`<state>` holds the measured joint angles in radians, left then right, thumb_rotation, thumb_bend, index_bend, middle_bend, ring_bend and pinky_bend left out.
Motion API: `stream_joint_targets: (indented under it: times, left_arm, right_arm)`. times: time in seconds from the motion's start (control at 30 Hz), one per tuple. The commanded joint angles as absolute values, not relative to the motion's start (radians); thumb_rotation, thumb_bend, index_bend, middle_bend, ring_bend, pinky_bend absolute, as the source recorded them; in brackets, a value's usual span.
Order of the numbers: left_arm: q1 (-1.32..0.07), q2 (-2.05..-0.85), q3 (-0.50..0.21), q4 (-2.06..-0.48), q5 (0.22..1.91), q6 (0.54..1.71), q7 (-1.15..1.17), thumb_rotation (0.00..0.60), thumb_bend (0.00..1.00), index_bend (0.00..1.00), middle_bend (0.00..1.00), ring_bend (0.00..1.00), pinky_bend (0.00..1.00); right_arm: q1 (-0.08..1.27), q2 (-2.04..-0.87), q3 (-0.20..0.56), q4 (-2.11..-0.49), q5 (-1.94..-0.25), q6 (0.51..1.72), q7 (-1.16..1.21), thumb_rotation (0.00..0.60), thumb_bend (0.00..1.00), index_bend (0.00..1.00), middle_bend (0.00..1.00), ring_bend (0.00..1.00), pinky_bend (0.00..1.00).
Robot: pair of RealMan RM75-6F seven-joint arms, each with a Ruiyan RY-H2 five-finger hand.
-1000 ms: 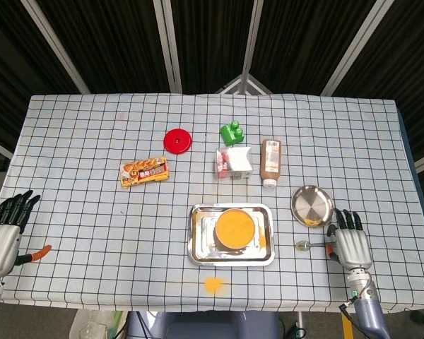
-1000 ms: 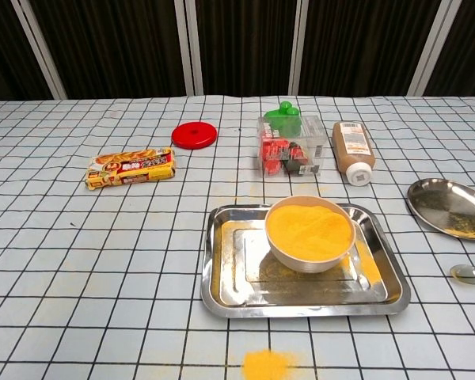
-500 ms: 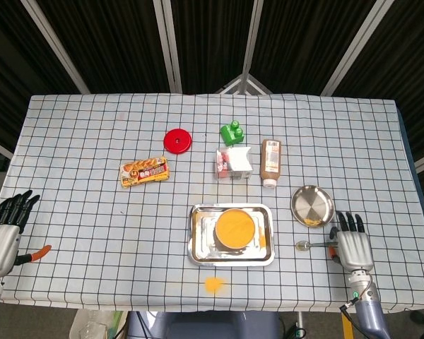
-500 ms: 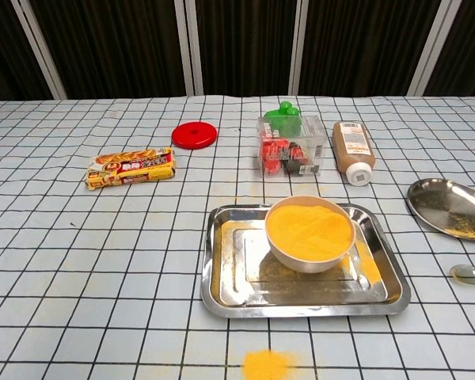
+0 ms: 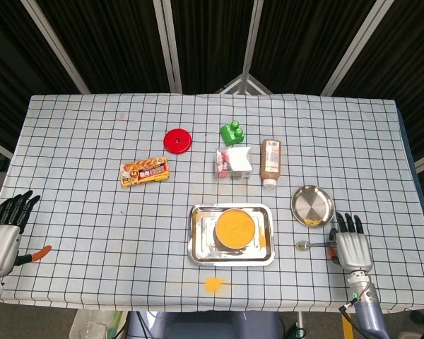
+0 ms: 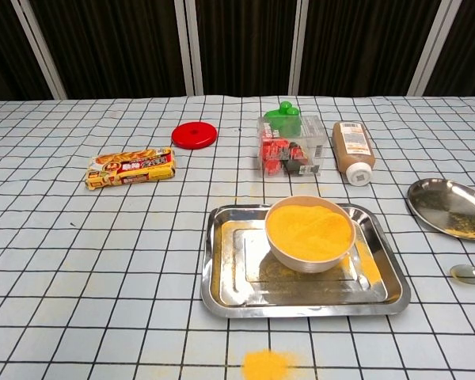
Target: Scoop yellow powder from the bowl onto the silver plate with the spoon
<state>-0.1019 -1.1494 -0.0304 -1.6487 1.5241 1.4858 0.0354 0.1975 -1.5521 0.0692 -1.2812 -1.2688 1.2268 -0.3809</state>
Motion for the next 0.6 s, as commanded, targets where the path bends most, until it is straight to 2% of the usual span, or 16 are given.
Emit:
stream_joint_targets:
  times: [0.03, 0.6]
  left_arm:
    - [-0.102, -1.149, -0.03, -1.649, 1.523, 1.485, 0.036, 0.6, 0.0, 0.0, 0.0, 0.0, 0.0]
    - [-0.102, -1.15, -0.031, -1.652, 1.518, 1.481, 0.04, 0.6, 0.0, 0.0, 0.0, 0.0, 0.0]
  right_arm:
    - [0.199, -1.554, 0.067, -1.276, -1.27, 1.224, -0.382, 0.6, 0.42, 0.5, 0.1, 0.0, 0.0]
    - [0.203, -1.563, 0.061, -1.254, -1.263, 1.208, -0.385, 0.6, 0.45, 0.5, 0.1, 0.0, 0.0]
